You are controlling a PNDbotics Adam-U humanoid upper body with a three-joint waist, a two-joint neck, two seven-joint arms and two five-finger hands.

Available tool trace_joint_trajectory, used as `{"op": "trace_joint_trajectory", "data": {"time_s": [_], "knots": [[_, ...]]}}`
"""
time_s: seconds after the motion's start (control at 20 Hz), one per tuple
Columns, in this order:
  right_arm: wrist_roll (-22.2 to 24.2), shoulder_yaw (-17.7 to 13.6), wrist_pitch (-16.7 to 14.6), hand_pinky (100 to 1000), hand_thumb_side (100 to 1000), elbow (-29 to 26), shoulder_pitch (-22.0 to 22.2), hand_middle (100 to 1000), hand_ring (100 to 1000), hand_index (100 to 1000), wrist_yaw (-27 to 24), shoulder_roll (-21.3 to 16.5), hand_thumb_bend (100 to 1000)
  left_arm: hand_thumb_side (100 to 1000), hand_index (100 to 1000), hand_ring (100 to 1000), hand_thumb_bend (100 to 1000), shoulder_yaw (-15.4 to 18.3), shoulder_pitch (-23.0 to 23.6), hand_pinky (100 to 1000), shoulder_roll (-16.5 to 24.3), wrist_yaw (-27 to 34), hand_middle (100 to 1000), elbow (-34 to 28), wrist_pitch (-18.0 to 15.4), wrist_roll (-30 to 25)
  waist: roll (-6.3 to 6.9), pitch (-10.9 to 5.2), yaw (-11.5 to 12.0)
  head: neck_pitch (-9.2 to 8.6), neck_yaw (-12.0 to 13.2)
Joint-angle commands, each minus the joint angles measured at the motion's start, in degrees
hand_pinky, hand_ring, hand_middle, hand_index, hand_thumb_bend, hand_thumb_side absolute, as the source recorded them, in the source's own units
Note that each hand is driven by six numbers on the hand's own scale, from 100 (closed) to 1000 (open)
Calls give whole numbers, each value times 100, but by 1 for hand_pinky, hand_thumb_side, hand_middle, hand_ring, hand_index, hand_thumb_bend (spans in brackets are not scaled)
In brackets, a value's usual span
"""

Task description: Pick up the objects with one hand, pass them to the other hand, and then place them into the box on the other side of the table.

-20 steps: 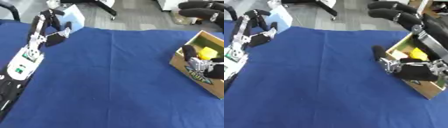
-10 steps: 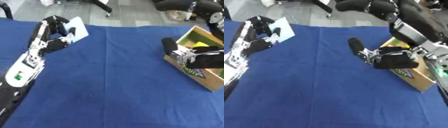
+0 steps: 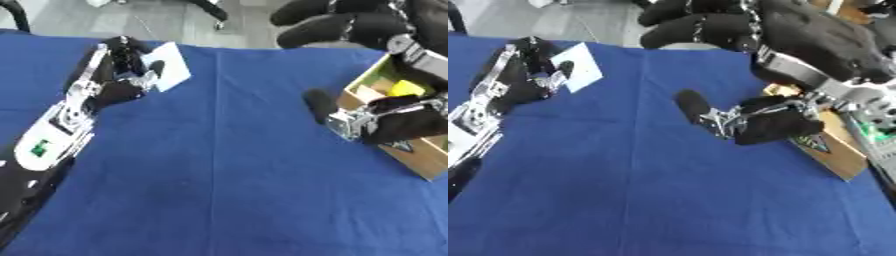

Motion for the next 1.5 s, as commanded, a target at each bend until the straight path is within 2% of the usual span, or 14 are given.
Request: {"op": "trace_joint_trajectory", "data": {"time_s": [0.05, 0.35, 0.8, 1.05, 1.5], "knots": [[298, 65, 66, 885, 263, -110, -132, 852, 842, 854, 181, -146, 100, 100, 346, 343, 251, -65, -148, 480, 191, 318, 311, -181, 20, -115, -50, -199, 11, 36, -17], [778, 19, 271, 882, 289, -105, -142, 853, 843, 867, 464, -84, 100, 100, 348, 344, 246, -124, -256, 480, 95, 869, 312, -453, 30, -219, -43, -211, 26, 47, -50], [842, 52, 450, 885, 294, 411, -84, 873, 853, 934, 1108, 88, 100, 100, 350, 346, 238, -83, -314, 477, -139, 971, 313, -1001, 23, -238, -32, -247, 97, 73, -166], [499, 41, 527, 890, 253, 779, -62, 880, 855, 959, 1297, 257, 100, 100, 352, 346, 233, -65, -361, 476, -322, 982, 313, -1196, 11, -244, -30, -251, 151, 61, -228], [-491, -124, 729, 895, 160, 1197, -7, 900, 857, 975, 1354, 685, 100, 100, 356, 349, 225, -64, -428, 476, -816, 1032, 316, -1330, -152, -341, 2, -224, 223, 38, -318]]}}
